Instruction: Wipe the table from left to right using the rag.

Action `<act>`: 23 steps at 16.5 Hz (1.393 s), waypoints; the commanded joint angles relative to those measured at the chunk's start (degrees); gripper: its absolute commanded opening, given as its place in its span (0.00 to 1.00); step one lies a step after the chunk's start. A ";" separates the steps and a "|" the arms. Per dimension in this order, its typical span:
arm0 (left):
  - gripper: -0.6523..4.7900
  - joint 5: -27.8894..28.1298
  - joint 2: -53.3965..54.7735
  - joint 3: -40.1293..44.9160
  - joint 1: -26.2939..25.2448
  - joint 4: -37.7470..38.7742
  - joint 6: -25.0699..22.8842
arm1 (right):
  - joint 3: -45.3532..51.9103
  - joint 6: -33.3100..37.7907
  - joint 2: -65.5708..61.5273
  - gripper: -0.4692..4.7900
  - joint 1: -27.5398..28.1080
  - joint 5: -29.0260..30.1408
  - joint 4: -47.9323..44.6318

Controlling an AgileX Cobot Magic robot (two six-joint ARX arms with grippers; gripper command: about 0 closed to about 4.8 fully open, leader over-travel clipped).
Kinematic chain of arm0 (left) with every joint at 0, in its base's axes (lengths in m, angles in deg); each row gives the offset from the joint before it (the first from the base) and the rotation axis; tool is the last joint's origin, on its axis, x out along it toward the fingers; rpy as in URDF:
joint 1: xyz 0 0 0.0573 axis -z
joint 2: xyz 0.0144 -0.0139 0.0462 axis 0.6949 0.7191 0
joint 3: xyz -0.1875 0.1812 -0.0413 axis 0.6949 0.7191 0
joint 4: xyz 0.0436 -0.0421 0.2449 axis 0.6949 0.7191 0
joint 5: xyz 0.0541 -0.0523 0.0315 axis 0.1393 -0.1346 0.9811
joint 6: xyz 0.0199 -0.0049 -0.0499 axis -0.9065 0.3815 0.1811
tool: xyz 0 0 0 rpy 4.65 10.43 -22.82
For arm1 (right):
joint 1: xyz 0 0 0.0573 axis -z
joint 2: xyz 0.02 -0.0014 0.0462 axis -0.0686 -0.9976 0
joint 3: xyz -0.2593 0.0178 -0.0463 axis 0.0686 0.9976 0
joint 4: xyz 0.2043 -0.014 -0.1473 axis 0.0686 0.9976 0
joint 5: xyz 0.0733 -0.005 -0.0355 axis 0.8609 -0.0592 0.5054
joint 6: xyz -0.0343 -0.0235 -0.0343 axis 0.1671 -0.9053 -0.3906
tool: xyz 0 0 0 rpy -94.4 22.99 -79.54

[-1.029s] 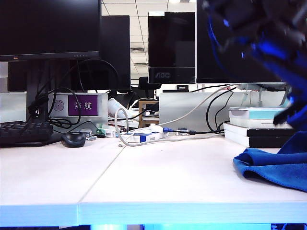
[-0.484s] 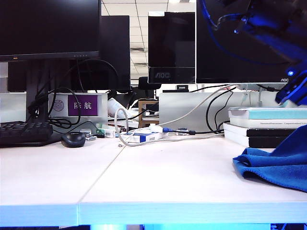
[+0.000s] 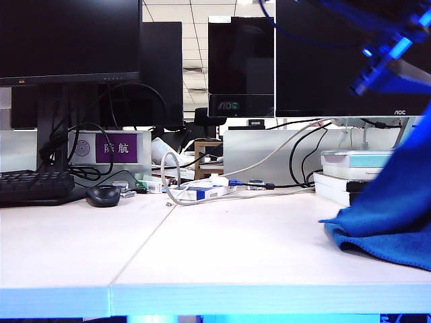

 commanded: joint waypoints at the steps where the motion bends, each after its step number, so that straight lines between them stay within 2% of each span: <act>1: 0.75 -2.47 -1.38 -4.09 -1.33 -0.59 0.09 | -0.26 0.22 0.94 0.09 0.09 -0.39 -3.96; 6: 0.75 -2.38 -1.40 -12.57 -2.58 0.37 0.02 | -0.26 0.20 1.40 0.09 0.13 -0.37 -6.32; 9: 0.75 -2.21 -1.44 -13.92 -3.04 2.14 -0.33 | -0.26 0.00 2.01 0.09 0.13 -0.35 -9.44; 10: 0.72 -2.29 -1.44 -13.90 -3.34 2.86 -0.50 | -0.26 -0.02 2.16 0.09 0.15 -0.37 -10.23; 11: 0.58 -2.29 -1.44 -13.90 -3.41 3.50 -1.70 | -0.26 -0.02 2.51 0.09 0.13 -0.37 -10.80; 12: 0.15 -2.27 -1.49 -13.90 -3.56 4.37 -3.37 | -0.26 -0.09 3.15 0.09 0.13 -0.37 -12.07; 13: 0.11 -2.43 -1.75 -13.90 -3.78 4.66 -3.65 | -0.26 -0.50 3.72 0.09 0.13 -0.52 -13.05; 15: 0.11 -2.32 -2.84 -13.90 -3.96 6.43 -6.25 | -0.26 -2.16 4.50 0.09 0.13 -1.77 -14.97; 16: 0.11 -1.92 -3.80 -13.92 -4.02 8.22 -8.31 | -0.26 -5.18 5.25 0.09 0.13 -1.64 -16.65; 19: 0.11 3.93 -8.81 -13.92 -4.92 14.58 -15.58 | -0.17 -13.99 7.52 0.09 0.13 -1.31 -23.41; 21: 0.11 6.86 -12.57 -13.92 -6.29 19.61 -17.79 | 0.00 -18.47 8.44 0.09 0.09 0.87 -26.16; 23: 0.11 12.35 -19.12 -13.92 -7.72 28.00 -19.34 | 1.16 -19.69 8.61 0.09 0.09 7.21 -27.19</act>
